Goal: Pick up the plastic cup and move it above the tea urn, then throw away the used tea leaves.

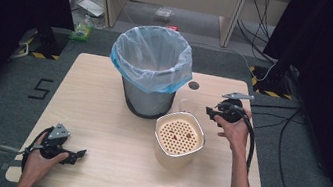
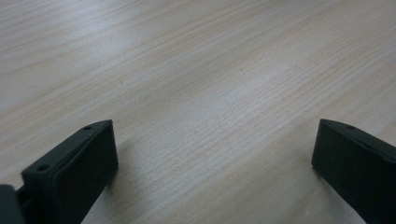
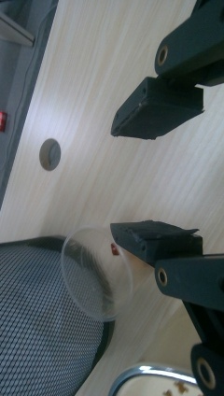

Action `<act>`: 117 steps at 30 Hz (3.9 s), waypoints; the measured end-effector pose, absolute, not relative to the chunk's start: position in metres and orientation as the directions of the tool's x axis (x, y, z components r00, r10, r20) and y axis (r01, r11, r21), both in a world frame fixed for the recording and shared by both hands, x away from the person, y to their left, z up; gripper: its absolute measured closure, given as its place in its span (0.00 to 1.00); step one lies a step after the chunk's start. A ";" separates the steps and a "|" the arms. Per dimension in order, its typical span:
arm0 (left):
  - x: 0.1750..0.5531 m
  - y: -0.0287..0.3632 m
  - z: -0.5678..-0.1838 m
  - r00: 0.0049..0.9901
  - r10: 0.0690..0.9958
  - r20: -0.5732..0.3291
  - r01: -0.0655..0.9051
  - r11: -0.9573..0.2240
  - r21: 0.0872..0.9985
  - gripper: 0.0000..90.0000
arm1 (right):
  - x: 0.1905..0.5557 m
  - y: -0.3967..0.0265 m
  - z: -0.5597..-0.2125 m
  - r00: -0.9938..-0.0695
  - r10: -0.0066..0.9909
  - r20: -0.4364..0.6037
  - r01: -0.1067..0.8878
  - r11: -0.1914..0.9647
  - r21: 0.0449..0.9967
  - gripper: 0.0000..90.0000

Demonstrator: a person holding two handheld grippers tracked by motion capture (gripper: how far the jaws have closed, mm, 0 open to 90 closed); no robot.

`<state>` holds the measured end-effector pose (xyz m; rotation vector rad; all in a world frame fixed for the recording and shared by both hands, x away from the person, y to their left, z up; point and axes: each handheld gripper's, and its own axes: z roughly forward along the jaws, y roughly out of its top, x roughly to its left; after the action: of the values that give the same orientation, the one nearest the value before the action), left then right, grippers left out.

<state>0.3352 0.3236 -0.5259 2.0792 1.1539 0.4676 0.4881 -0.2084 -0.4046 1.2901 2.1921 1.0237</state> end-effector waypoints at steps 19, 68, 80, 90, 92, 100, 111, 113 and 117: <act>0.336 0.324 -0.526 0.540 0.841 -0.022 0.588 -0.358 0.726 0.00 | 0.522 -0.168 -0.413 -0.561 0.827 0.030 0.600 0.381 0.703 0.73; 0.337 0.324 -0.526 0.542 0.840 -0.022 0.587 -0.360 0.725 0.00 | 0.500 -0.193 -0.365 -0.541 0.815 -0.207 0.412 0.471 0.780 0.97; 0.337 0.324 -0.526 0.540 0.841 -0.024 0.589 -0.358 0.725 0.00 | 0.476 -0.190 -0.348 -0.550 0.789 -0.274 0.318 0.501 0.805 0.97; 0.337 0.324 -0.526 0.541 0.841 -0.023 0.587 -0.358 0.726 0.00 | 0.440 -0.169 -0.340 -0.534 0.732 -0.422 0.163 0.579 0.799 0.97; 0.337 0.324 -0.526 0.540 0.841 -0.024 0.588 -0.358 0.725 0.00 | 0.434 -0.166 -0.341 -0.533 0.726 -0.434 0.142 0.583 0.800 0.97; 0.337 0.324 -0.526 0.541 0.841 -0.023 0.587 -0.358 0.726 0.00 | 0.415 -0.156 -0.345 -0.489 0.688 -0.536 0.024 0.625 0.780 0.97; 0.337 0.324 -0.526 0.541 0.841 -0.024 0.587 -0.357 0.726 0.00 | 0.369 -0.135 -0.372 -0.238 0.592 -0.770 -0.220 0.739 0.637 0.97; 0.337 0.324 -0.526 0.540 0.841 -0.023 0.588 -0.357 0.726 0.00 | 0.363 -0.132 -0.372 -0.199 0.565 -0.801 -0.237 0.765 0.599 0.97; 0.337 0.324 -0.526 0.540 0.841 -0.023 0.588 -0.357 0.726 0.00 | 0.356 -0.122 -0.379 -0.150 0.502 -0.852 -0.274 0.806 0.524 0.97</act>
<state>0.3371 0.3239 -0.5260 2.0801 1.1499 0.4659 0.3557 -0.1223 -0.3787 0.1861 1.5838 0.6829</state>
